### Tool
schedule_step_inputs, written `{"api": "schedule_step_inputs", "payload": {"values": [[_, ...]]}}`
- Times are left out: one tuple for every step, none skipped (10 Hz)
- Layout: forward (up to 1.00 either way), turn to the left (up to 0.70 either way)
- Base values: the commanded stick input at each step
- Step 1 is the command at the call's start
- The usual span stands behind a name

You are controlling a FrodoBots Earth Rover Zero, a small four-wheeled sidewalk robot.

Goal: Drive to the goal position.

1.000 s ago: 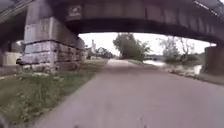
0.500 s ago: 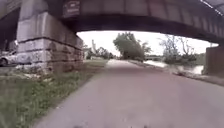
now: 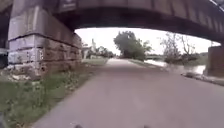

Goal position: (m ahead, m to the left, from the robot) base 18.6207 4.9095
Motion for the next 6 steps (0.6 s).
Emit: {"api": "schedule_step_inputs", "payload": {"values": [[1.00, 0.00], [1.00, 0.00], [1.00, 0.00], [1.00, 0.00], [1.00, 0.00], [1.00, 0.00]]}}
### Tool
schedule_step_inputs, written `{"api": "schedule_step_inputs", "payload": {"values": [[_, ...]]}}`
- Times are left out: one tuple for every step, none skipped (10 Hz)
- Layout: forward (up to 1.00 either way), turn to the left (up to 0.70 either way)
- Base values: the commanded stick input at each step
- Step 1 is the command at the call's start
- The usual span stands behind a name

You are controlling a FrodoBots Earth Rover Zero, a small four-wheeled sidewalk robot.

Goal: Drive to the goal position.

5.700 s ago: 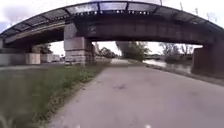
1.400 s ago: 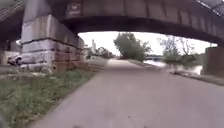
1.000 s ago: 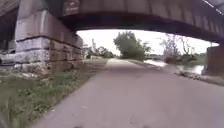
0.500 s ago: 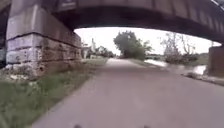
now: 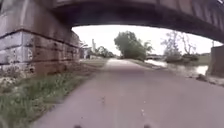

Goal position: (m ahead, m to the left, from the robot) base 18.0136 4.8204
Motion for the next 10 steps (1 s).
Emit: {"api": "schedule_step_inputs", "payload": {"values": [[1.00, 0.00], [1.00, 0.00], [1.00, 0.00], [1.00, 0.00], [1.00, 0.00], [1.00, 0.00], [1.00, 0.00], [1.00, 0.00], [1.00, 0.00], [1.00, 0.00]]}}
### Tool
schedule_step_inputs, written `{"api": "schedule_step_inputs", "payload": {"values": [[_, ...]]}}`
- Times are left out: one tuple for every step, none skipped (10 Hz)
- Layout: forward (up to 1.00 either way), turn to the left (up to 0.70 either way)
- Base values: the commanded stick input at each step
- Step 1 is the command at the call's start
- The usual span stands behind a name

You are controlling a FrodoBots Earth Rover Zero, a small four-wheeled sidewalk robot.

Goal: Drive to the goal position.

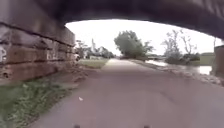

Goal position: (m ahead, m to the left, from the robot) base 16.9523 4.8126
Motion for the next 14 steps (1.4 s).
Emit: {"api": "schedule_step_inputs", "payload": {"values": [[1.00, 0.00], [1.00, 0.00], [1.00, 0.00], [1.00, 0.00], [1.00, 0.00], [1.00, 0.00], [1.00, 0.00], [1.00, 0.00], [1.00, 0.00], [1.00, 0.00], [1.00, 0.00], [1.00, 0.00], [1.00, 0.00], [1.00, 0.00]]}}
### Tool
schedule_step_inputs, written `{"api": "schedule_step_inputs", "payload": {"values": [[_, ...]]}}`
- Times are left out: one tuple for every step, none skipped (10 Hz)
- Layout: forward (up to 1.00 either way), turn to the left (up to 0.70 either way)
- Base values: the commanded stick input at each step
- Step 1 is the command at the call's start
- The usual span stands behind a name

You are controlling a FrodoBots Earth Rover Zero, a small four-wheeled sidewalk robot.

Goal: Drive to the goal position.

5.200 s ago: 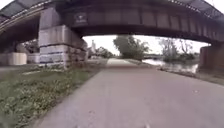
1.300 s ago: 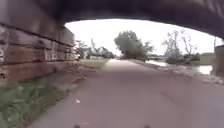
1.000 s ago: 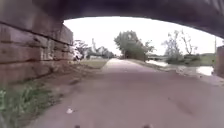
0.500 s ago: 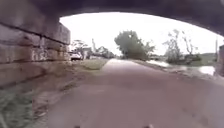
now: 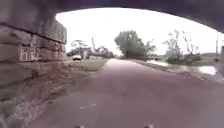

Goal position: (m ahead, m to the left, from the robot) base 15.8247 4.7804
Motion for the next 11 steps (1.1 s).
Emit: {"api": "schedule_step_inputs", "payload": {"values": [[1.00, 0.00], [1.00, 0.00], [1.00, 0.00], [1.00, 0.00], [1.00, 0.00], [1.00, 0.00], [1.00, 0.00], [1.00, 0.00], [1.00, 0.00], [1.00, 0.00], [1.00, 0.00]]}}
